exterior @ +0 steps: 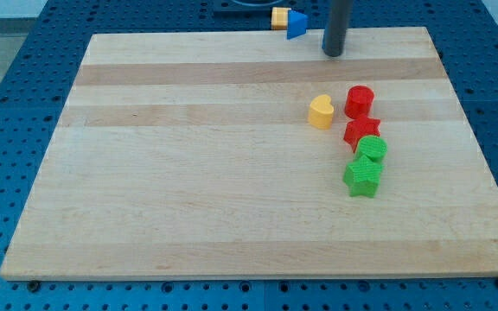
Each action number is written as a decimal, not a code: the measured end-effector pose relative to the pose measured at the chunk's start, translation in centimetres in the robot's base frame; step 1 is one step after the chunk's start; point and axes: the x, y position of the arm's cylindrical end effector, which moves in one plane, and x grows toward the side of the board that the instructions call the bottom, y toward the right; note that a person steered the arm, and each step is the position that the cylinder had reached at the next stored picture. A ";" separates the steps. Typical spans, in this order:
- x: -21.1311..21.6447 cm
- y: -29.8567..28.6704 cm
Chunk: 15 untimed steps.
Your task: Move the red circle below the blue triangle
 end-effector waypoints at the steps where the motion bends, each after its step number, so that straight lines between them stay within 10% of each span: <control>1: 5.5 1.7; 3: 16.6 5.1; 8: 8.7 1.0; 10: 15.3 0.5; 15: 15.7 -4.8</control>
